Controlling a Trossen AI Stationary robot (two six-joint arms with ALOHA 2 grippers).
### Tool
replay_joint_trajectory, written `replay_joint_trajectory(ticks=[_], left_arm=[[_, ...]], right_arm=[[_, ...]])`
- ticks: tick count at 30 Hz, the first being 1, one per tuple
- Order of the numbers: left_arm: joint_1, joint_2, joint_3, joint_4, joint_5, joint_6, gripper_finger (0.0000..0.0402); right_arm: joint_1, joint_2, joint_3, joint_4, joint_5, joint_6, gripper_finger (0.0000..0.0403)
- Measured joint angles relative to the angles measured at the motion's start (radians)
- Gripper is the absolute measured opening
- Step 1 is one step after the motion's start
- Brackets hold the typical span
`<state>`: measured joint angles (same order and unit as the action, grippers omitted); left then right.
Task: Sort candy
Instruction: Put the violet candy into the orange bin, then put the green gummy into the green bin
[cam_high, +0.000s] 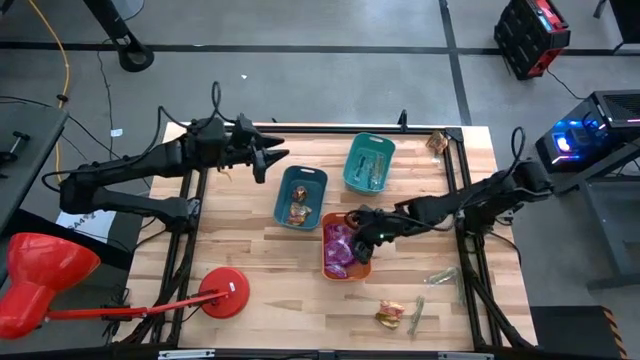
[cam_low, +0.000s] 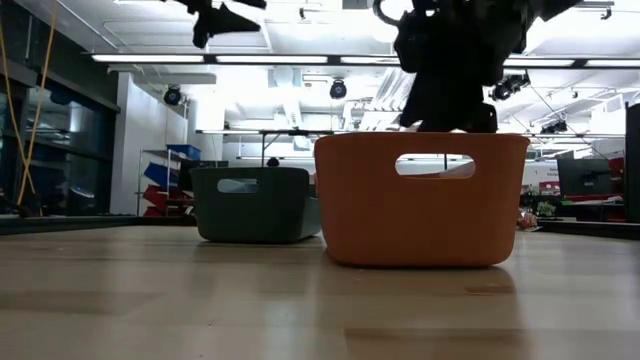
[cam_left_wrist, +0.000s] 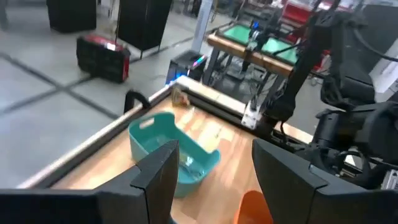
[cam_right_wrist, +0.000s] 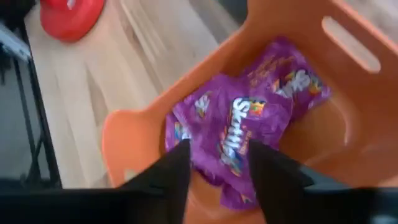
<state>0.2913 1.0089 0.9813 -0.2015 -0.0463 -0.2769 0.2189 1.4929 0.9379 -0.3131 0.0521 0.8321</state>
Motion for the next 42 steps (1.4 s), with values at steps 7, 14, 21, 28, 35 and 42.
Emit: replay_joint_trajectory(ticks=[7,14,21,28,35,42], left_arm=[[0.083,-0.055,0.001,0.004,0.012,0.121,0.0197],[0.211,-0.036,0.001,-0.033,0.245,0.09,0.0197],[0.234,-0.024,0.001,-0.039,0.285,0.114,0.0197],[0.234,-0.024,0.001,-0.033,0.289,0.095,0.0197],[0.234,-0.024,0.001,-0.033,0.288,0.044,0.0197],[0.234,-0.024,0.001,-0.02,0.288,0.018,0.0197]], right_arm=[[-0.003,-0.043,0.22,-0.407,-0.147,0.079,0.0217],[0.25,-0.039,0.311,-0.742,-0.287,0.642,0.0199],[0.514,-0.039,0.104,-0.371,-0.318,1.305,0.0192],[0.551,0.003,-0.074,-0.234,-0.329,1.416,0.0192],[0.533,0.064,-0.178,-0.175,-0.353,1.408,0.0192],[0.531,0.11,-0.234,-0.07,-0.37,1.384,0.0185]])
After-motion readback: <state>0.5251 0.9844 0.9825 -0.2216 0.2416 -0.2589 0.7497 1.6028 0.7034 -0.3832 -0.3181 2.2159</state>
